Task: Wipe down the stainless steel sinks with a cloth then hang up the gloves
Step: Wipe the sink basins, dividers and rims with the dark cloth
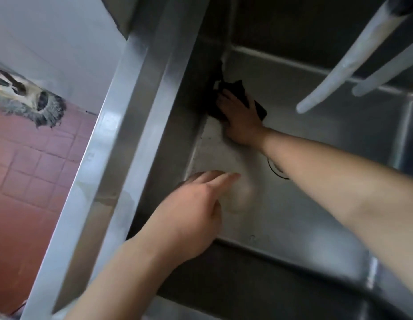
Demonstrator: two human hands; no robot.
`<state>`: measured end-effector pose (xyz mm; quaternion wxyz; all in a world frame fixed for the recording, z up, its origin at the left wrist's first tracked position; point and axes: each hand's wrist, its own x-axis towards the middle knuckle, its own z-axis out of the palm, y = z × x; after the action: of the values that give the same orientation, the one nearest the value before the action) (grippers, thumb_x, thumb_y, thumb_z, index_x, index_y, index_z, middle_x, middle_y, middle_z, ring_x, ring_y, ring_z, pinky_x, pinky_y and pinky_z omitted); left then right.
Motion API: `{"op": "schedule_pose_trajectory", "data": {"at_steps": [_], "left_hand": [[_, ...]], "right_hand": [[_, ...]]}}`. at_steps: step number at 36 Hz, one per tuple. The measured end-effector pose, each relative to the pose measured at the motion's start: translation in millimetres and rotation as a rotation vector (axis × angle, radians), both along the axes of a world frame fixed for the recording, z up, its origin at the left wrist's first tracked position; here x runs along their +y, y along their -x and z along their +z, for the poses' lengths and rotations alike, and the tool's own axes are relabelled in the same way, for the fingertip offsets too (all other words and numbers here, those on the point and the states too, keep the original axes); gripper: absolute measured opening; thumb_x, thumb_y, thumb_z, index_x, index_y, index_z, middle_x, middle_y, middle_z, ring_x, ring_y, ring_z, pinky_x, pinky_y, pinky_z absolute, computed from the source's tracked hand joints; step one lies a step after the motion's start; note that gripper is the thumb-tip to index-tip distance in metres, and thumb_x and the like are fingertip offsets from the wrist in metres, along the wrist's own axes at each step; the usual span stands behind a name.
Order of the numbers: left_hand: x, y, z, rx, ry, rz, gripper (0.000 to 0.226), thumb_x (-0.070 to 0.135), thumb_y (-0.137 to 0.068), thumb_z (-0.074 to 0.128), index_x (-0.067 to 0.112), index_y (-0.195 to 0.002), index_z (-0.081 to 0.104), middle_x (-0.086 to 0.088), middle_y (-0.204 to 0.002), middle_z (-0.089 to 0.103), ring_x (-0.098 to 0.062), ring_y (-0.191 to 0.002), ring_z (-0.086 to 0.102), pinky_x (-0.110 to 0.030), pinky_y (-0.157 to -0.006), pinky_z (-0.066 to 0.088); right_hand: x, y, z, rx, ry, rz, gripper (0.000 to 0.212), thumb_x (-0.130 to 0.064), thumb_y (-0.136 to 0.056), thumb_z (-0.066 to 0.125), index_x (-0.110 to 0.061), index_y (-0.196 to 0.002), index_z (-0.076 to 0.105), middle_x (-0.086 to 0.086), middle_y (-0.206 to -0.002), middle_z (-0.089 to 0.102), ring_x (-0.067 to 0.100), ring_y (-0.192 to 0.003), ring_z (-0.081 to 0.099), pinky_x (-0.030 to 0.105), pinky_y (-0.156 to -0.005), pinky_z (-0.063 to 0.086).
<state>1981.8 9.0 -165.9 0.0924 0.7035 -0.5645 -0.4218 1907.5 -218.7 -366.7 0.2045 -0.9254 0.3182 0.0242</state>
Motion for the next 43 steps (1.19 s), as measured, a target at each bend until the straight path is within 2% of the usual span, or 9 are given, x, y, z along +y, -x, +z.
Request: {"op": "schedule_pose_trajectory", "data": {"at_steps": [6, 12, 14, 17, 20, 24, 28, 35, 43], "left_hand": [[13, 1, -22, -0.048, -0.201, 0.106, 0.061, 0.007, -0.093, 0.041, 0.034, -0.147, 0.043, 0.010, -0.153, 0.042, -0.013, -0.141, 0.038, -0.029, -0.115, 0.034], [14, 14, -24, 0.006, -0.162, 0.183, 0.060, 0.004, -0.092, 0.041, 0.033, -0.144, 0.048, 0.008, -0.149, 0.049, -0.011, -0.136, 0.045, -0.021, -0.108, 0.037], [19, 16, -16, -0.023, -0.106, 0.194, 0.058, 0.004, -0.092, 0.042, 0.032, -0.143, 0.051, 0.008, -0.145, 0.054, -0.011, -0.133, 0.049, -0.022, -0.105, 0.041], [29, 17, 5, -0.071, 0.020, 0.226, 0.051, 0.005, -0.093, 0.046, 0.030, -0.137, 0.056, 0.008, -0.133, 0.061, -0.012, -0.120, 0.058, -0.031, -0.096, 0.050], [40, 17, 32, -0.064, 0.253, 0.297, 0.043, 0.003, -0.091, 0.049, 0.023, -0.126, 0.066, 0.012, -0.121, 0.066, -0.007, -0.113, 0.062, -0.028, -0.092, 0.051], [60, 10, 49, -0.240, 0.520, 0.398, 0.045, 0.006, -0.093, 0.046, 0.012, -0.135, 0.060, 0.001, -0.144, 0.054, -0.019, -0.141, 0.043, -0.032, -0.116, 0.035], [77, -2, 41, -0.522, 0.373, 0.529, 0.065, 0.029, -0.097, 0.052, 0.020, -0.155, 0.027, -0.010, -0.165, 0.015, -0.032, -0.154, 0.005, -0.041, -0.125, 0.007], [79, 2, 14, -0.861, 0.139, 0.415, 0.080, 0.050, -0.089, 0.050, 0.029, -0.158, 0.017, -0.003, -0.167, 0.007, -0.033, -0.153, 0.003, -0.053, -0.122, 0.008], [77, 2, 14, -0.895, 0.094, 0.413, 0.094, 0.044, -0.076, 0.053, 0.033, -0.159, 0.010, -0.001, -0.168, 0.002, -0.032, -0.153, -0.002, -0.053, -0.122, 0.004]], "right_hand": [[65, 43, 11, -0.001, -0.052, 0.283, 0.068, -0.002, -0.081, 0.054, -0.029, -0.144, 0.048, -0.009, -0.156, 0.037, 0.012, -0.151, 0.015, 0.052, -0.117, -0.010], [96, 60, 22, -0.158, -0.014, 0.323, 0.044, -0.008, -0.075, 0.061, -0.017, -0.117, 0.071, 0.002, -0.134, 0.063, 0.024, -0.140, 0.043, 0.063, -0.116, 0.007], [99, 63, 24, -0.215, 0.008, 0.009, 0.046, -0.021, -0.082, 0.058, -0.016, -0.127, 0.064, 0.008, -0.145, 0.053, 0.029, -0.143, 0.037, 0.063, -0.116, 0.014], [90, 48, 26, -0.063, -0.154, -0.454, 0.075, -0.050, -0.093, 0.046, -0.015, -0.155, 0.022, 0.007, -0.165, 0.013, 0.028, -0.152, 0.007, 0.050, -0.120, 0.004], [90, 22, 18, 0.079, -0.258, -0.551, 0.090, -0.060, -0.093, 0.041, -0.012, -0.157, 0.000, 0.009, -0.166, 0.000, 0.030, -0.152, -0.005, 0.049, -0.121, -0.003], [126, -1, 14, 0.135, -0.139, -0.367, 0.087, -0.056, -0.095, 0.035, -0.006, -0.156, 0.000, 0.016, -0.165, -0.001, 0.035, -0.151, -0.006, 0.055, -0.120, -0.004], [183, -4, 15, 0.213, -0.143, -0.184, 0.089, -0.054, -0.090, 0.029, 0.000, -0.155, -0.001, 0.021, -0.163, -0.005, 0.036, -0.151, -0.010, 0.060, -0.118, -0.004], [219, 56, 12, 0.206, -0.097, 0.315, 0.091, -0.053, -0.085, 0.042, -0.006, -0.156, 0.011, 0.017, -0.164, 0.004, 0.035, -0.151, -0.005, 0.060, -0.119, -0.001], [132, 111, 11, 0.298, -0.041, 0.699, 0.089, -0.051, -0.079, 0.037, -0.022, -0.158, 0.006, -0.001, -0.165, -0.001, 0.021, -0.153, -0.005, 0.050, -0.120, -0.011]]}}
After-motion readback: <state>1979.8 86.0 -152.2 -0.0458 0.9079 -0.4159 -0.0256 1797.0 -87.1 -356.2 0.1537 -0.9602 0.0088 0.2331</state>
